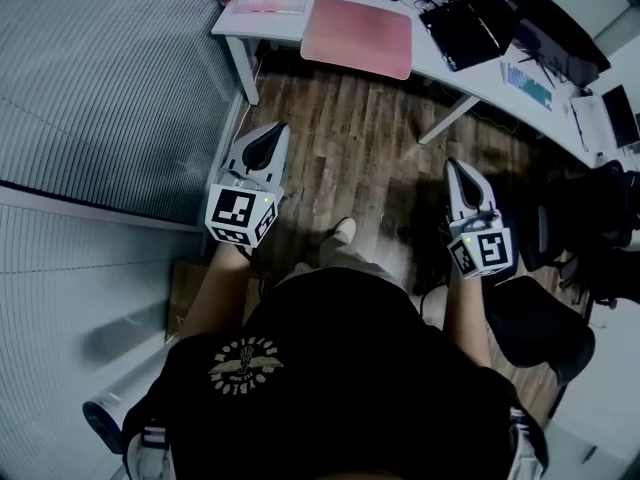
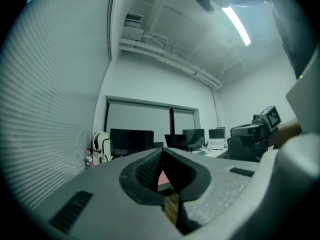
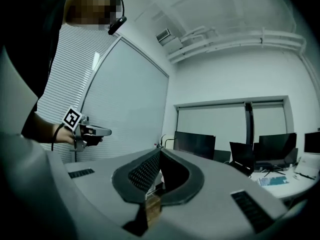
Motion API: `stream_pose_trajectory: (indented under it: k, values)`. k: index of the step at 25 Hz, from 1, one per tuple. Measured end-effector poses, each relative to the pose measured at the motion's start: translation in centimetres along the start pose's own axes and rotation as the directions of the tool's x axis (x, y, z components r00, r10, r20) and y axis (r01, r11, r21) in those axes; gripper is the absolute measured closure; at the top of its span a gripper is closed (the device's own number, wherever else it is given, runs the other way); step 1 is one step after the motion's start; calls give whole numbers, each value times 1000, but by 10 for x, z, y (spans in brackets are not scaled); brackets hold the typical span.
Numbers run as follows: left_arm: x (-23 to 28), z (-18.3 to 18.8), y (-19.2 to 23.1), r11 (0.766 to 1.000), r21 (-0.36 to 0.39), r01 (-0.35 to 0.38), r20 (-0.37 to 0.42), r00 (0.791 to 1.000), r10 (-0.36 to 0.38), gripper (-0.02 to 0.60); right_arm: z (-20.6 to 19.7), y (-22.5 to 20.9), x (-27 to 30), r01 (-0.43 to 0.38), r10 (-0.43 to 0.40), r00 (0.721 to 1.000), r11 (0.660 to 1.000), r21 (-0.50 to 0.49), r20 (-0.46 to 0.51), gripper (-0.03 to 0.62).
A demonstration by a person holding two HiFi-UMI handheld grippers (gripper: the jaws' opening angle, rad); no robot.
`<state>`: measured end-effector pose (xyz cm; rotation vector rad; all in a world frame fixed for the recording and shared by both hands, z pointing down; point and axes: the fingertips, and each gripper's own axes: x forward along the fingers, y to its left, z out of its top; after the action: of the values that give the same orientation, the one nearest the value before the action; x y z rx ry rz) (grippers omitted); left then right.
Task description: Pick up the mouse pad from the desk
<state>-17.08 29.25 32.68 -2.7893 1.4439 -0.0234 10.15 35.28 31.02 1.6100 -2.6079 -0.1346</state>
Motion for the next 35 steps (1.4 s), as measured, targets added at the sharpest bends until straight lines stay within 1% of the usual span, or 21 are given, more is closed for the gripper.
stream_pose_trajectory:
  k: [3,10,15,17,21,24,29,35]
  values:
    - [13,-12,12,1000,13,-15,-32,999,15,574,-9,-7,13,-18,18,1000,1000,4,-4,592]
    - [34,-27,47,997,-24,-73,-50,996,72,574,-22,-19,51,-52,52,999,999,-7,-11,592]
    - [56,-33,61,994,-75,-73,-36,997,71,574,-27,-40,74,-38,38,999,999,16,-18,593]
    - [68,-35,62,994,-83,-66,-36,997,63,574,-28,-50,81,-30,30,999,999,15,-17,592]
    - [92,-40,65,996,-69,-58,-52,997,55,574,-37,-74,90,-10,10,999,1000,23,-38,592]
    - [107,-39,70,995,-71,-63,-53,997,60,574,-38,-89,96,-2,3,999,1000,31,-37,592]
    - [129,-35,83,994,-72,-85,-48,996,81,574,-36,-100,114,-32,33,999,999,38,-19,592]
    - [154,-30,85,993,-58,-107,-46,993,104,574,-40,-128,131,-52,52,999,997,56,0,592]
